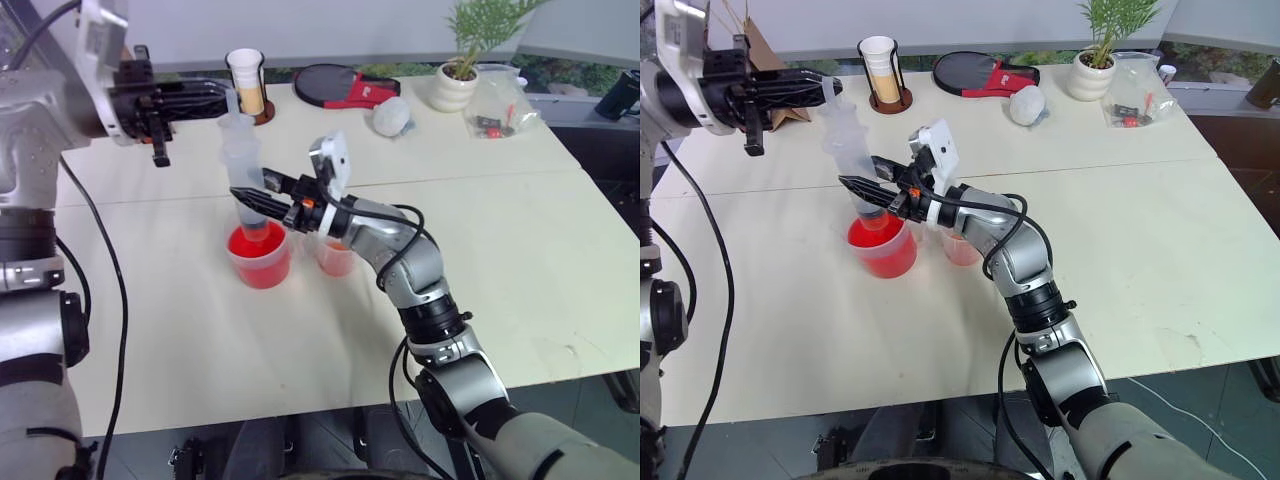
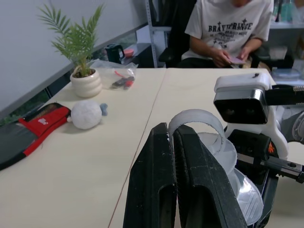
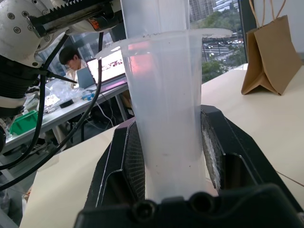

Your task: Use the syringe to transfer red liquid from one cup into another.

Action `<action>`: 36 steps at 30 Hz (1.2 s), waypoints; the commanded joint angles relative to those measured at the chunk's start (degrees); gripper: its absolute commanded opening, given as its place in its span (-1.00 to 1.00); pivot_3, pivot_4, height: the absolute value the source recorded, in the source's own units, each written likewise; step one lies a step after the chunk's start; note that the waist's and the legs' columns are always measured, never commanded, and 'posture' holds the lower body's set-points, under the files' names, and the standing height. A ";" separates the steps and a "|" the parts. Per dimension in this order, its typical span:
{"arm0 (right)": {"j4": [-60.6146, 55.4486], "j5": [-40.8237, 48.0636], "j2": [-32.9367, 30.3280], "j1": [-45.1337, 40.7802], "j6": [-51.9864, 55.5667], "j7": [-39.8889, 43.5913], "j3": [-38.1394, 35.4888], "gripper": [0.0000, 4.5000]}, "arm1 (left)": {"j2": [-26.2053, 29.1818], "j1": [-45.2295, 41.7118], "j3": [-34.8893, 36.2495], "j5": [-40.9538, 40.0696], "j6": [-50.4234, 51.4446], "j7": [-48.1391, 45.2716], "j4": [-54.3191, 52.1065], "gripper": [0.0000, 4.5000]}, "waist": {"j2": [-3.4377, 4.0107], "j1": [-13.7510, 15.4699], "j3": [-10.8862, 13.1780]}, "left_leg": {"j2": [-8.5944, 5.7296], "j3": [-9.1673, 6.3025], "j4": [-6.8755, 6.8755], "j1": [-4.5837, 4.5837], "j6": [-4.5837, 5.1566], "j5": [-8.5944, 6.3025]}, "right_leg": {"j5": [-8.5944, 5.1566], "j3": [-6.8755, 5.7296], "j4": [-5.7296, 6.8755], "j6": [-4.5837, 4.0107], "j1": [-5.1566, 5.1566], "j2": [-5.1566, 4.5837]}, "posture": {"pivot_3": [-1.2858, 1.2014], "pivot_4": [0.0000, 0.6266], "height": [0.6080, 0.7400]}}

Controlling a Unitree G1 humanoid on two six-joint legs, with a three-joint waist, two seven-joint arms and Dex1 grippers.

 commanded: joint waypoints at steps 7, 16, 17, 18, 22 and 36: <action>-3.43 0.72 1.27 -2.88 1.93 -0.92 1.07 -0.41 | 5.87 6.04 9.90 -2.64 2.51 2.89 -2.68 0.33 | 0.01 -0.56 0.00 | 0.07 0.01 -0.12 0.09 -0.04 0.02 | 0.00 0.01 0.04 0.00 -0.03 0.02 | 0.03 -0.52 1.00; -10.12 6.95 -0.24 -6.90 11.35 -4.02 -4.31 -0.41 | 12.29 25.62 18.12 -8.11 10.56 0.06 -10.20 0.33 | 0.01 -0.47 0.00 | 0.12 -0.03 -0.15 0.09 -0.06 0.03 | 0.00 0.07 0.03 0.00 -0.01 0.01 | 0.03 -0.52 1.00; -10.68 7.76 -0.52 -7.34 12.57 -4.35 -5.04 -0.41 | 12.20 26.68 18.61 -8.01 10.13 0.56 -10.05 0.33 | 0.01 -0.35 0.00 | 0.12 -0.02 -0.15 0.10 -0.06 0.03 | 0.00 0.10 0.04 0.00 -0.01 0.00 | 0.03 -0.52 1.00; -11.04 8.71 -0.69 -7.80 13.64 -4.85 -5.91 -0.41 | 11.94 27.12 19.04 -8.07 9.72 1.21 -9.98 0.33 | 0.00 -0.14 0.00 | 0.12 -0.02 -0.15 0.10 -0.06 0.03 | 0.00 0.10 0.04 -0.01 -0.01 0.00 | 0.03 -0.52 1.00; -11.18 12.37 -1.46 -10.75 16.84 -7.26 -10.57 -0.41 | 9.61 25.35 19.09 -8.37 8.37 4.78 -9.72 0.33 | -0.03 0.48 -0.01 | 0.11 -0.05 -0.13 0.10 -0.10 0.05 | 0.00 0.10 0.02 -0.01 0.04 0.01 | 0.03 -0.52 1.00; -21.36 17.42 -18.60 -4.06 24.24 -8.77 -17.26 -0.41 | 1.32 14.30 8.14 -6.92 5.60 2.80 -8.74 0.33 | -0.04 0.93 -0.01 | 0.05 0.12 -0.16 0.13 -0.07 0.04 | 0.00 0.14 -0.02 -0.02 0.02 0.06 | 0.03 -0.52 1.00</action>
